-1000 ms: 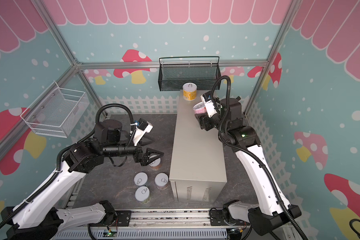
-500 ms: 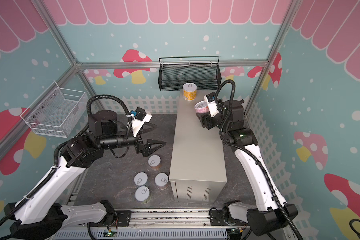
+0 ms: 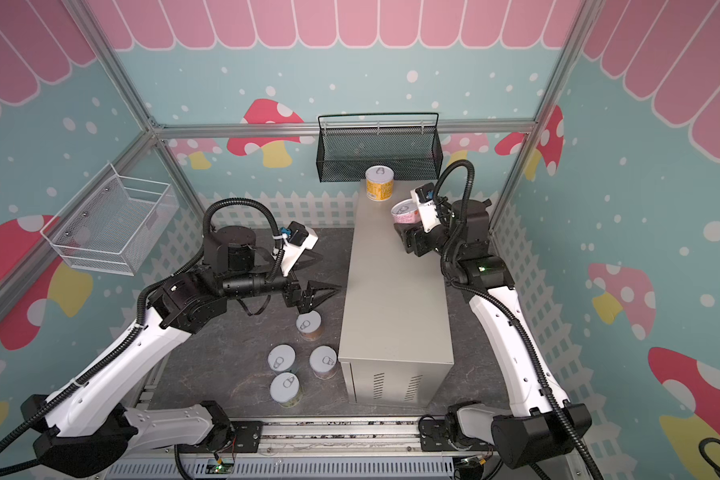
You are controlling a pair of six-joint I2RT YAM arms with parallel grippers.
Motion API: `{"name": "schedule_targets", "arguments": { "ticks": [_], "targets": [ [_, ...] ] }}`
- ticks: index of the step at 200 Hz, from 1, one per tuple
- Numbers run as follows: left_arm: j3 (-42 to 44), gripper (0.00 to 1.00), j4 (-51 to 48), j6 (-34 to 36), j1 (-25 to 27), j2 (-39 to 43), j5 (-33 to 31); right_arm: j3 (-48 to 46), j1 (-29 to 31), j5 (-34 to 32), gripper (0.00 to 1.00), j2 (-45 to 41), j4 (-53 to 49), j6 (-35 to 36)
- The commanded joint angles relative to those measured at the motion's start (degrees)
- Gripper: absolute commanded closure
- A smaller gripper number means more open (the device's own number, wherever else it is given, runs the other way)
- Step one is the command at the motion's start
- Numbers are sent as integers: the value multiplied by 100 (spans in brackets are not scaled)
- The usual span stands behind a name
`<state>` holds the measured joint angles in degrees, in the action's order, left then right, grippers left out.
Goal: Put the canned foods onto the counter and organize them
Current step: 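Lower the pink can beside the yellow can with the right gripper while the left hovers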
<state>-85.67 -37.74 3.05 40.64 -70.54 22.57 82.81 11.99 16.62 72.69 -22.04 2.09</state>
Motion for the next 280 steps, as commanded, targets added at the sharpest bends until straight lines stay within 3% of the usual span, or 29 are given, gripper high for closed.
{"name": "schedule_targets", "arguments": {
  "ticks": [1,192,280],
  "targets": [
    [94,0,267,117,33,163,-146,-97,-26,144,22,-153,488,90],
    [455,1,328,311,24,577,-321,-223,-30,174,11,-490,201,160],
    [489,1,326,328,23,576,-385,190,-38,-18,24,-60,233,-4]
  ]
}}
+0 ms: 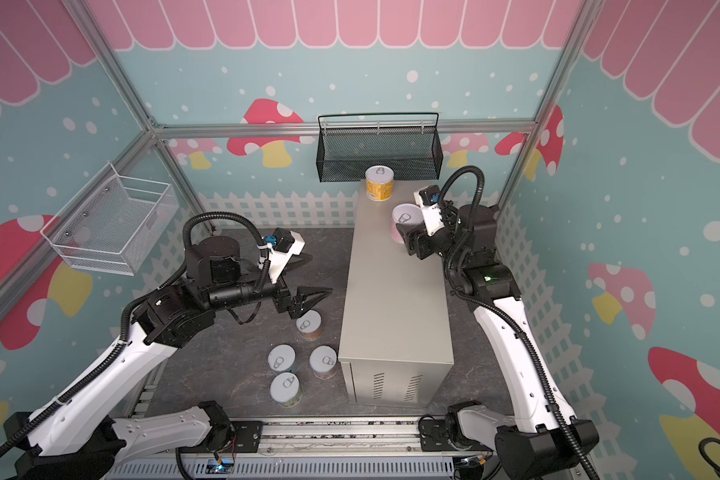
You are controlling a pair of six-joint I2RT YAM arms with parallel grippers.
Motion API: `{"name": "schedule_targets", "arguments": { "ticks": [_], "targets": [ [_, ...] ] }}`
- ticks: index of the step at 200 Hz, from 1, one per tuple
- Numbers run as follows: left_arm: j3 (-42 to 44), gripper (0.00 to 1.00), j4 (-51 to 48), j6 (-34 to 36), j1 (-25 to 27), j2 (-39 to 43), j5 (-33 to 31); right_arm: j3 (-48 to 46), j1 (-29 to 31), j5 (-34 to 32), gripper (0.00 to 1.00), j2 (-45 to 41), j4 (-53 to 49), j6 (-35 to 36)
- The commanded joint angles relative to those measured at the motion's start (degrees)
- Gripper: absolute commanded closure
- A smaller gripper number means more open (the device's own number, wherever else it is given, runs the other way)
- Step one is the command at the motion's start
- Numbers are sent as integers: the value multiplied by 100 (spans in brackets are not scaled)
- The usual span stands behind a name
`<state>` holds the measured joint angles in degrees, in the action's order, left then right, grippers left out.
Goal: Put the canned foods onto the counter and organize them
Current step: 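Lower the pink can beside the yellow can with the right gripper while the left hovers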
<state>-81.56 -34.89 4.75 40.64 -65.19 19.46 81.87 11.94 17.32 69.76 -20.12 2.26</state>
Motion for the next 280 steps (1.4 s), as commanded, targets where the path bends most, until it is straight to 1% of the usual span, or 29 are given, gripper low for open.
{"name": "schedule_targets", "arguments": {
  "ticks": [1,19,36,55,85,104,150,188,239,280],
  "targets": [
    [78,1,43,157,23,41,-74,294,-34,-88,24,245,42,-18],
    [87,1,51,158,25,52,-66,483,-59,-214,24,530,98,-56],
    [105,1,63,149,24,59,-48,719,-103,-512,25,856,128,-169],
    [114,1,73,159,23,70,-83,885,-148,-691,25,1148,182,-297],
    [153,1,102,174,23,103,-128,899,-192,-812,25,1365,443,-344],
    [186,1,113,191,24,103,-143,1080,-241,-886,25,1554,462,-315],
    [285,1,156,288,23,103,-204,1196,-381,-751,25,1769,662,-457],
    [370,1,219,351,23,79,-248,1220,-441,-774,25,1858,770,-410],
    [316,1,234,246,-12,50,61,1728,-535,-668,26,2107,574,-354],
    [325,0,258,236,-12,195,75,1929,-542,-485,28,2308,554,-380]
  ]
}}
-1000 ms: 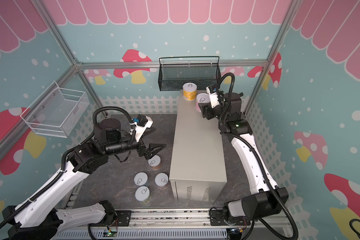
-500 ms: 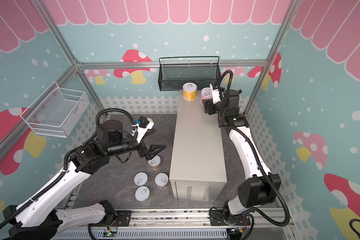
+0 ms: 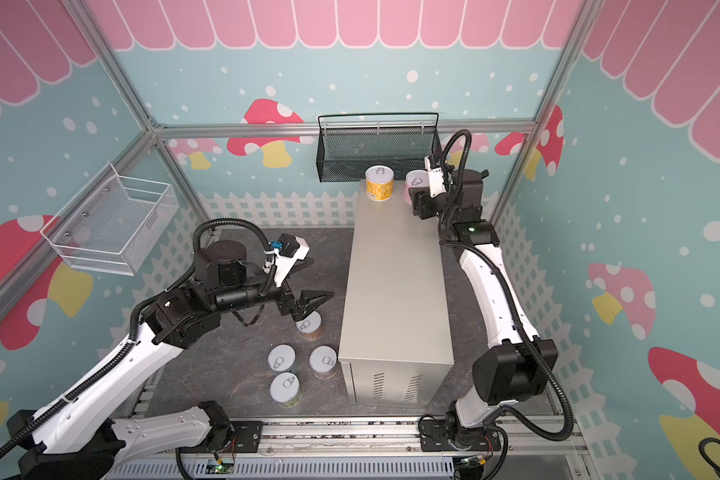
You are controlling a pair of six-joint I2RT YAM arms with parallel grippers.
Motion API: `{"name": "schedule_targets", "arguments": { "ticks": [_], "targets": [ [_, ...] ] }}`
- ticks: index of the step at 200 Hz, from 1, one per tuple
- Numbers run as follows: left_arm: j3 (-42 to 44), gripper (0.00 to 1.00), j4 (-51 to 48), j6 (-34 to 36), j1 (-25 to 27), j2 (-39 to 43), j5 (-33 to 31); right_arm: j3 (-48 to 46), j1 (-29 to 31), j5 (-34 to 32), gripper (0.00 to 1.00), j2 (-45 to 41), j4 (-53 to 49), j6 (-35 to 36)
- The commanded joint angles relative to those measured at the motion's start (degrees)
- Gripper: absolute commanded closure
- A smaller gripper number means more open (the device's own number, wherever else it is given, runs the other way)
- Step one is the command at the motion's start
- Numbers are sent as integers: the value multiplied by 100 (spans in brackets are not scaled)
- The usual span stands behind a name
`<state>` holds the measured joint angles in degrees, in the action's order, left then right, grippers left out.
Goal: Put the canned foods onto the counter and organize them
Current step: 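Lower the pink can beside the yellow can with the right gripper while the left hovers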
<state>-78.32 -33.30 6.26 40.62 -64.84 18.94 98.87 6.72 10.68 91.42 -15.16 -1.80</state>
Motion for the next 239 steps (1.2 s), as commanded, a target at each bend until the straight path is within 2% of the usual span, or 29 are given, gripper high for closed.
{"name": "schedule_targets", "arguments": {
  "ticks": [1,84,156,203,239],
  "targets": [
    [1,0,97,86,-10,158,128,233,-20,175,28,145,58,29],
    [21,1,174,20,-19,165,287,220,-21,330,29,290,191,-22],
    [28,1,179,18,-45,208,287,377,-19,200,29,431,207,90],
    [20,1,402,-296,-436,143,846,348,-21,234,28,393,188,132],
    [37,1,401,-292,-471,121,822,291,-22,293,28,378,266,106]
  ]
}}
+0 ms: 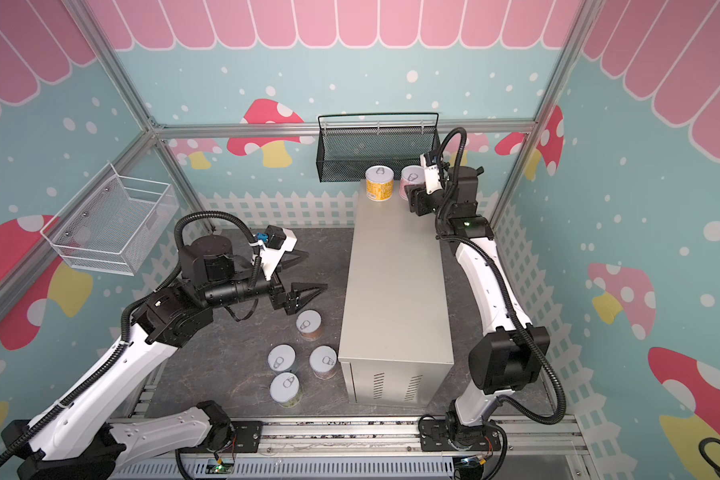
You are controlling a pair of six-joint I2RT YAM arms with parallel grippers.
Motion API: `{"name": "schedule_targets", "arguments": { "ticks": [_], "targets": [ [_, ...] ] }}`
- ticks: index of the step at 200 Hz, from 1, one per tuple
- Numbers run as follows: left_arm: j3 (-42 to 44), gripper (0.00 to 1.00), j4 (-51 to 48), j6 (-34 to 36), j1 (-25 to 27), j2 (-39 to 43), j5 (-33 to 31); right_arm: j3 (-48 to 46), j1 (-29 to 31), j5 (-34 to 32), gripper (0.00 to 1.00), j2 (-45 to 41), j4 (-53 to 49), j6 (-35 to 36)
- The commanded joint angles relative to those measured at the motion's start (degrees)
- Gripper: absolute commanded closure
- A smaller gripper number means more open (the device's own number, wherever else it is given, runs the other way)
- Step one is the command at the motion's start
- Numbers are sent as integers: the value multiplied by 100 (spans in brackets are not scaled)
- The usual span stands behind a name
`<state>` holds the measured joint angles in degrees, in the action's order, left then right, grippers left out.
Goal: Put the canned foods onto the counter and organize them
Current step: 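Open the right gripper and draw back while the left gripper descends over the orange-labelled can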
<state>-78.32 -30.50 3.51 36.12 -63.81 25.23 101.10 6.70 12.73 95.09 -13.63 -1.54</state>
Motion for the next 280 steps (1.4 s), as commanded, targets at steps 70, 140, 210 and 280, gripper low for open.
{"name": "schedule_targets", "arguments": {
  "ticks": [70,140,210,280],
  "targets": [
    [28,1,124,-34,-26,-33,167,77,-19,94,26,-59,108,83],
    [222,1,159,-1221,-8,-35,-1392,-841,-11,27,1,-1339,-485,-540],
    [453,1,-994,-2331,-144,-379,-2879,-915,900,604,1,-2441,-1666,81],
    [941,1,-1442,-3368,-642,-922,-2892,838,2727,-221,1,-1277,-3672,605]
  ]
}}
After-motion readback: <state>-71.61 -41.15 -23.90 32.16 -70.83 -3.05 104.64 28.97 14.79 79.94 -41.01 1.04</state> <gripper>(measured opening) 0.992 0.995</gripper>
